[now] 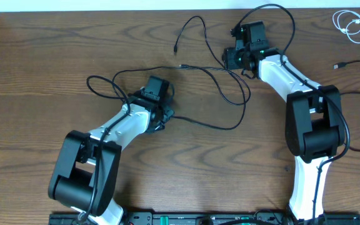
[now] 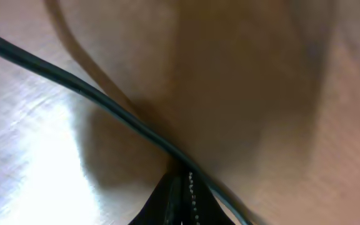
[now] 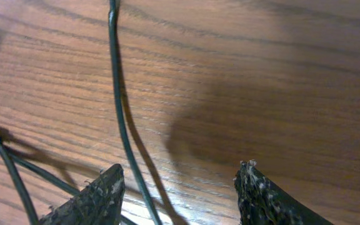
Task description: Untangle cables
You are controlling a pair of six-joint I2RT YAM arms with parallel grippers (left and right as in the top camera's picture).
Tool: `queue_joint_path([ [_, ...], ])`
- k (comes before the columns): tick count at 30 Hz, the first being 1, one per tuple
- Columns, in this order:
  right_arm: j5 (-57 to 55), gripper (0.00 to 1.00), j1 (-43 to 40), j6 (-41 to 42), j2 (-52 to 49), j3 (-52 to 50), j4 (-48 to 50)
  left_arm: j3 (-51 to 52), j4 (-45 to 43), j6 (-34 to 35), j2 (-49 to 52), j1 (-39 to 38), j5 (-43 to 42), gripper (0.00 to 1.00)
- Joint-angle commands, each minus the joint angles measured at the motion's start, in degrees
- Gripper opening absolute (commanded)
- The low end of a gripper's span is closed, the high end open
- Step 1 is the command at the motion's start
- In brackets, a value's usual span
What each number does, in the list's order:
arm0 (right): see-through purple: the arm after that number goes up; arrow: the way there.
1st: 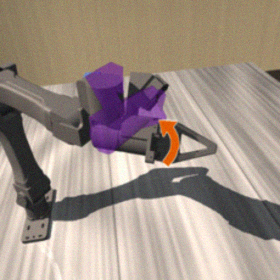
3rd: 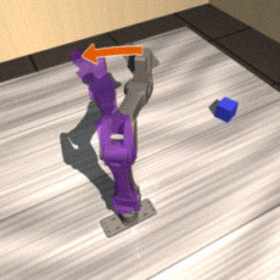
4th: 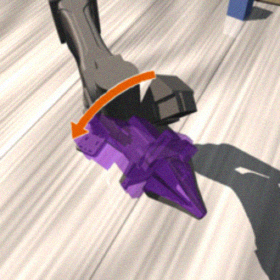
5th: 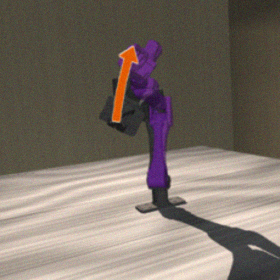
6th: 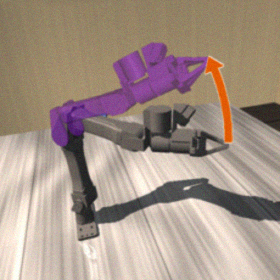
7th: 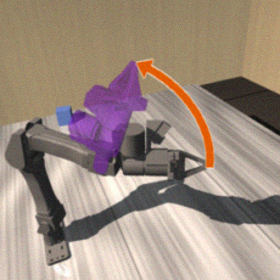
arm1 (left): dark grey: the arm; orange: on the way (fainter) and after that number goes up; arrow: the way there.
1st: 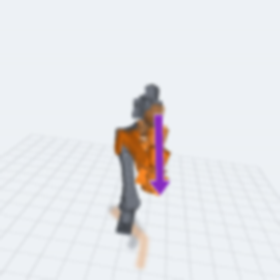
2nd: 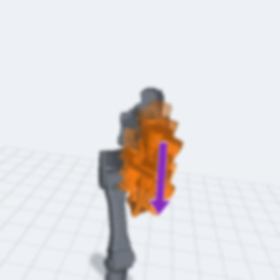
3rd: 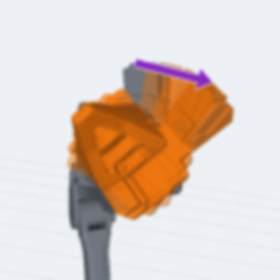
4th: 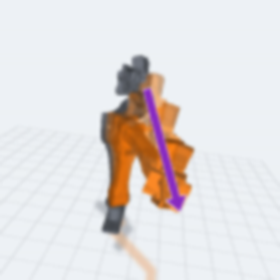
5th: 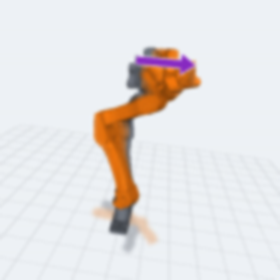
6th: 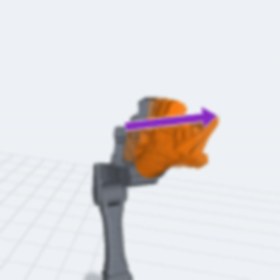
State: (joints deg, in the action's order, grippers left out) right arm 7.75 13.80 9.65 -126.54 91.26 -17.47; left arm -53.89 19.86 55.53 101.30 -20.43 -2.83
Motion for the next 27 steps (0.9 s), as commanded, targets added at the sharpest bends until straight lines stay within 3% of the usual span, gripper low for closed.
queue_joint_path([
  [1, 0.3, 0.53, 1.1, 0.6, -1.1, -0.2, 0.0, 0.5, -2.9, 0.7, 4.7, 0.0, 0.9, 0.07],
  [7, 2.4, 0.52, 1.4, 1.0, -3.8, -0.2, 0.1, 0.5, -8.5, -0.1, 7.0, -0.9, 0.7, 0.07],
  [15, 11.6, 0.52, 1.7, 1.0, -4.4, -0.2, -0.4, 0.5, -15.6, -7.6, 7.4, -3.0, -0.3, 0.08],
  [27, 24.5, 0.58, 4.3, -7.8, -4.4, -0.2, -14.7, 0.5, -19.4, -9.0, 7.4, -3.6, -5.9, 0.07],
])
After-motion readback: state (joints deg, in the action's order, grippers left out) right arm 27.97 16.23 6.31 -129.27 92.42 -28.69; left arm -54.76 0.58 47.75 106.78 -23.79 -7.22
